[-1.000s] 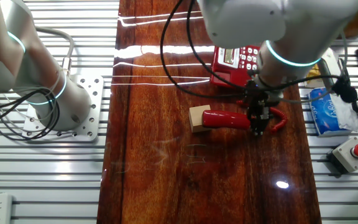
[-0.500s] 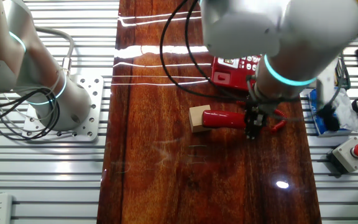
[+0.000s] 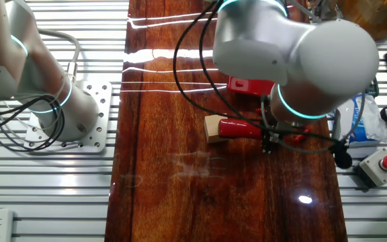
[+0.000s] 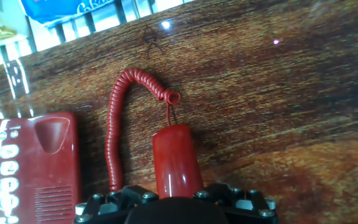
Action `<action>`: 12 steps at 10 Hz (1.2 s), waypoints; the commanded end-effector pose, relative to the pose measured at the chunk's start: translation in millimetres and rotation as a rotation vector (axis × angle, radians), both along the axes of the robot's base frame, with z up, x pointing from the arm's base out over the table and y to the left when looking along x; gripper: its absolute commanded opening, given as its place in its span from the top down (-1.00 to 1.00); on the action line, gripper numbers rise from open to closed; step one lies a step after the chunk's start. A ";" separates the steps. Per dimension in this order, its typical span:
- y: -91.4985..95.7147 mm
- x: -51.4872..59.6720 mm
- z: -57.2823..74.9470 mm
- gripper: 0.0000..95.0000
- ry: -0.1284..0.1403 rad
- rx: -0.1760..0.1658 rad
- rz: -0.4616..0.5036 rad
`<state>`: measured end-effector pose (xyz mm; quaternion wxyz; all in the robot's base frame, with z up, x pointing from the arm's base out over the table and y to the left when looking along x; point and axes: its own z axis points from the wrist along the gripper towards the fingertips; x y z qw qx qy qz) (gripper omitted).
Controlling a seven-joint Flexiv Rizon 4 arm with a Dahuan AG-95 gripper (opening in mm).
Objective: Place the handset of the telephone on the corresponding phone cradle
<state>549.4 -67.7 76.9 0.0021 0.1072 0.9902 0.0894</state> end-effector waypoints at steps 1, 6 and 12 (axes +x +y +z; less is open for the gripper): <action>1.0 0.0 -0.4 -0.60 0.009 -0.088 0.229; 1.6 -0.2 -3.7 -0.60 0.029 -0.073 0.169; 3.0 -0.7 -10.6 -0.20 0.043 -0.046 0.082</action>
